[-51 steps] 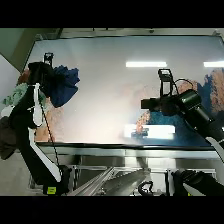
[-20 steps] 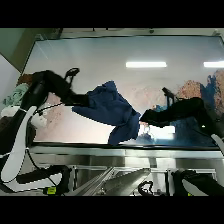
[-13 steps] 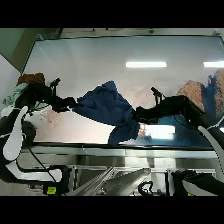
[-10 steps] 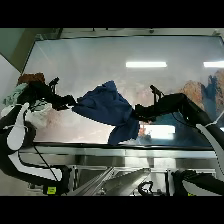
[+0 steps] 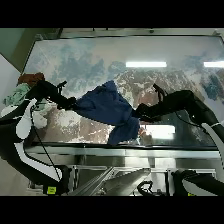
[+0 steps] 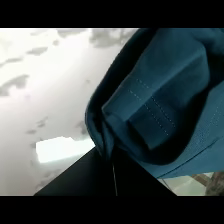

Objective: Fold the shirts.

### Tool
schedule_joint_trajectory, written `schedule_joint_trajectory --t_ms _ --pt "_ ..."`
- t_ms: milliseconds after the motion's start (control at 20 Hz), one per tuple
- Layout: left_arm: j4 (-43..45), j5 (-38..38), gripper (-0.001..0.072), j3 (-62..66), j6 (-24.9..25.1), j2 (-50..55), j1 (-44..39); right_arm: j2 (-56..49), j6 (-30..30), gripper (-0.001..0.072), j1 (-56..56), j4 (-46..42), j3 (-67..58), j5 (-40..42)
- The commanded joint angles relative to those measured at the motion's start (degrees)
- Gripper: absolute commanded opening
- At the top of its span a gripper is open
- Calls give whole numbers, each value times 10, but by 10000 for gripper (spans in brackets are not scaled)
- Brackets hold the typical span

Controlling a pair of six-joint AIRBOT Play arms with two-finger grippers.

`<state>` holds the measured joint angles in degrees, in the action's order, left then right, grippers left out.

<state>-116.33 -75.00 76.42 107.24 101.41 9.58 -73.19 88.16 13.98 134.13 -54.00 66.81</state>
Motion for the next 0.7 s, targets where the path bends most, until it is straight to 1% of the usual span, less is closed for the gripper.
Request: schedule_joint_trajectory --t_ms 0,100,250,300,350,400,450,500,550,650 --pt "-8 -32 19 31 1 3 -5 25 -57 538 -3 -71 11 15" --pt "-8 -32 19 44 -3 3 -18 3 -52 537 24 -34 31 -41" --pt "-8 -31 19 68 -4 3 -36 -68 14 526 51 62 26 -102" --pt "-7 -35 19 73 -4 3 -40 -87 23 525 56 74 16 -107" --pt "-8 -37 19 75 -5 3 -42 -102 28 495 60 76 2 -107" --pt "-7 -39 19 75 -7 2 -45 -112 39 321 62 76 -14 -108" --pt "-8 -39 18 74 -8 2 -46 -115 43 118 62 75 -30 -109" --pt "-8 -39 18 75 -8 1 -46 -115 54 30 61 74 -47 -113" --pt "-8 -39 17 75 -17 -9 -46 -112 59 29 56 68 -68 -110" --pt "-7 -27 17 75 -31 -60 -43 -92 66 29 28 52 -116 -69"
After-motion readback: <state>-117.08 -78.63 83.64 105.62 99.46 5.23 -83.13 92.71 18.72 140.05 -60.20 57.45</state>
